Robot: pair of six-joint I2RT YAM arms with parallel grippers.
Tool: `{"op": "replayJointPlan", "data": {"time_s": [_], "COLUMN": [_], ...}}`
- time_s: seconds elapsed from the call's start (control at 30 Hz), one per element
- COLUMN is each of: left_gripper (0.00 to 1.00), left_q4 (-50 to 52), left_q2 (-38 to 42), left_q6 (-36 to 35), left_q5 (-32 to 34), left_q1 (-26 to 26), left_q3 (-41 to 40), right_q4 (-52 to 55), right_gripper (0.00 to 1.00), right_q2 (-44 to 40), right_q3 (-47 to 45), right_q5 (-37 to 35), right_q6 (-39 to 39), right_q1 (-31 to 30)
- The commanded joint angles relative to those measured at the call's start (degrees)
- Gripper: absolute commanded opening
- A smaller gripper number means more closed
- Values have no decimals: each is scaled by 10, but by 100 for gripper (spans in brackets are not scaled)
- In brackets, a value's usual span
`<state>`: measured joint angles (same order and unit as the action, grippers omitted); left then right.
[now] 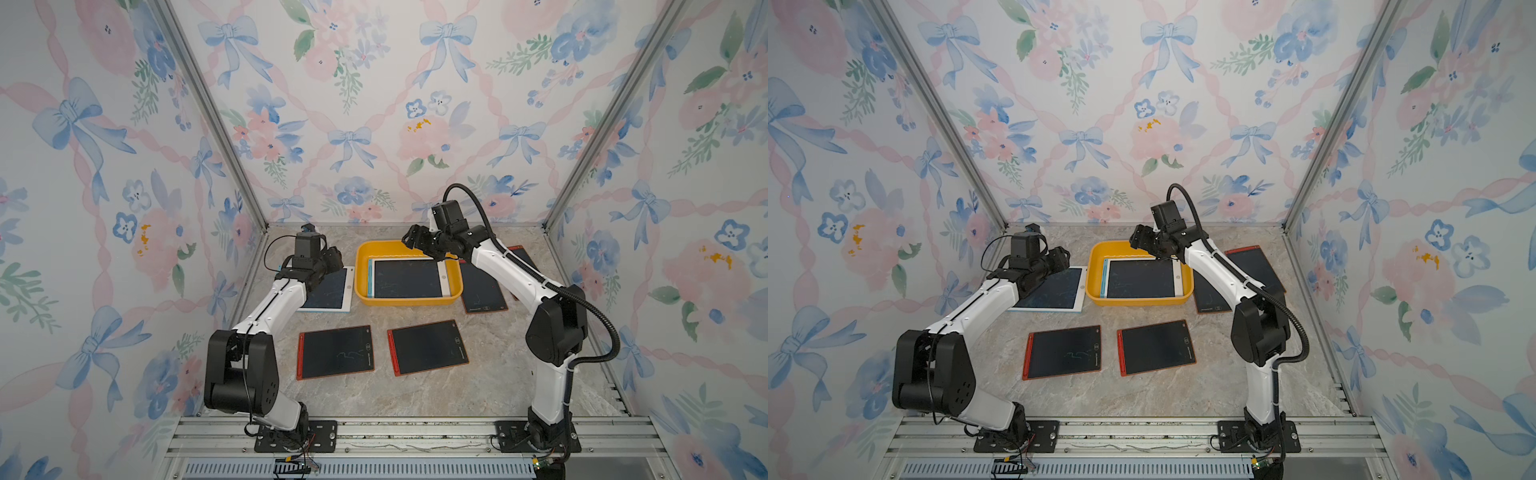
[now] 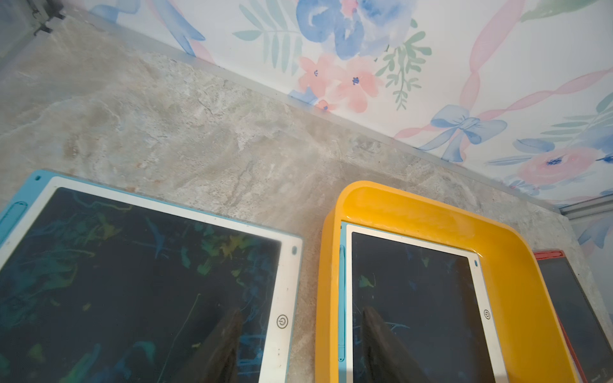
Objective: Take out the writing tablet from the storage box
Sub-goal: Place the writing tablet at the center of the board, then pick up the writing tablet from the storage box.
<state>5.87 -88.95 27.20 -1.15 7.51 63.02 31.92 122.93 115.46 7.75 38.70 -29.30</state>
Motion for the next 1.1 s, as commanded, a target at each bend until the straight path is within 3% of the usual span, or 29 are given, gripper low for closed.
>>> {"op": "replayJointPlan", "data": {"time_s": [0.0,0.03,0.27,0.87,1.07], "left_gripper": [59,59,61,67,56], "left_q4": [5,4,6,13,13], "left_q2": [-37,-48,-119,-202,-219], "left_q6": [3,3,-1,-32,-35], "left_q5": [32,35,60,112,119], "left_q1": [18,25,73,95,98], "left_q3": [26,32,81,107,112], "right_q4": [99,107,147,216,237], "right_gripper": [93,97,97,97,97], "right_q2": [11,12,24,127,154], "right_q3": [-4,-6,-14,57,86], "right_q5": [-20,-18,-37,-80,-110], "right_q6": [-79,-87,-121,-158,-169], "right_q1": [20,25,51,52,49]}}
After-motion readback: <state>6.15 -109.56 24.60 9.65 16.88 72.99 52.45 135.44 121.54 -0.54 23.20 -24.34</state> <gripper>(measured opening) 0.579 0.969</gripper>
